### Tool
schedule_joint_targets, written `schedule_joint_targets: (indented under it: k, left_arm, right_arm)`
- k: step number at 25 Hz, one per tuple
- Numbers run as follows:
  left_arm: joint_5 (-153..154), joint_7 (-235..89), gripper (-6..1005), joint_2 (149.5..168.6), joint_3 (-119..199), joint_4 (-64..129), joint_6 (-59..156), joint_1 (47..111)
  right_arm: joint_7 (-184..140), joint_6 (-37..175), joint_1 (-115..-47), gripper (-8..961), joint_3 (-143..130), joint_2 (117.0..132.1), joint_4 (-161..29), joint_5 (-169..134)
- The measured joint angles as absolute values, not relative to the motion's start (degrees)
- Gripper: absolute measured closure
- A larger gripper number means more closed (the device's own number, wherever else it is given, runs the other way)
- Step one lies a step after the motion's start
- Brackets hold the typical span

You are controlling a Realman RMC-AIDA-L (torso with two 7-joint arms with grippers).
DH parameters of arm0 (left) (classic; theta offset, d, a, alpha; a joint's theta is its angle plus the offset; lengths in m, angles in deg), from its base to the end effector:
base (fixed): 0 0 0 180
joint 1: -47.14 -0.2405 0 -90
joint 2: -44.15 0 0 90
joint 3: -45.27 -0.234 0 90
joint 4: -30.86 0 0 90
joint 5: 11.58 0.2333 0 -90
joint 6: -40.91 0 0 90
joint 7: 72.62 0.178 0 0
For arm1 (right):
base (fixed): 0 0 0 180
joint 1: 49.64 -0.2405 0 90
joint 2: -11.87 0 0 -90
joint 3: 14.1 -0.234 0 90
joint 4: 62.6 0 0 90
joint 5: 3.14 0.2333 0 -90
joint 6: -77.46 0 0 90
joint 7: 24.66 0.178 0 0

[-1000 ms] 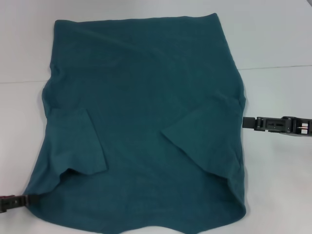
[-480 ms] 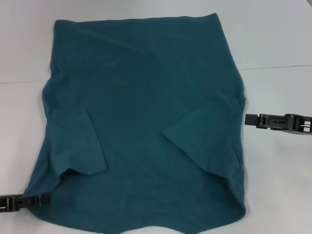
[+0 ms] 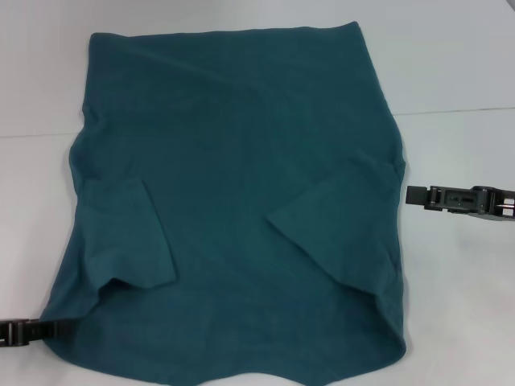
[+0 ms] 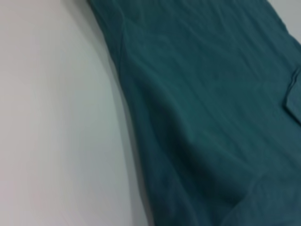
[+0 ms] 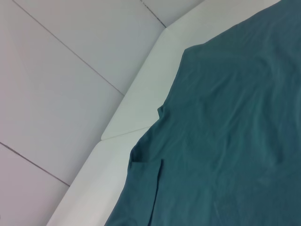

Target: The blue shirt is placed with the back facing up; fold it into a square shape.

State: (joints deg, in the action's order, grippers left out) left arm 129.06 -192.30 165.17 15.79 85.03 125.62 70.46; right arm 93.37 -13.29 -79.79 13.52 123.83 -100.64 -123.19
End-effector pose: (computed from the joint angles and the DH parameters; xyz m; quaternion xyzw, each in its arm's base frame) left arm -0.3483 0.3222 0.0311 -0.7968 -0.5596 -0.0916 0.2085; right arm 0.2898 0.3649 0.0575 -0.7946 0.5252 0.2745 0.1322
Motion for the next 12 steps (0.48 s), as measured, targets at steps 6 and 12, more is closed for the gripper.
schedule_joint_targets:
  k: [6,12]
  left_arm:
    - [131.13,-192.97,639,165.40,15.66,85.01,124.98,71.00]
    - [131.14,-193.06,764,165.43,15.65,85.25,125.11,71.07]
  right_arm:
    - [93.39,-13.40,-79.75,23,13.36,123.83,-100.54,-123.25]
    - [93.74,-13.40,-79.72,25,13.81,123.83,-100.62,-123.53]
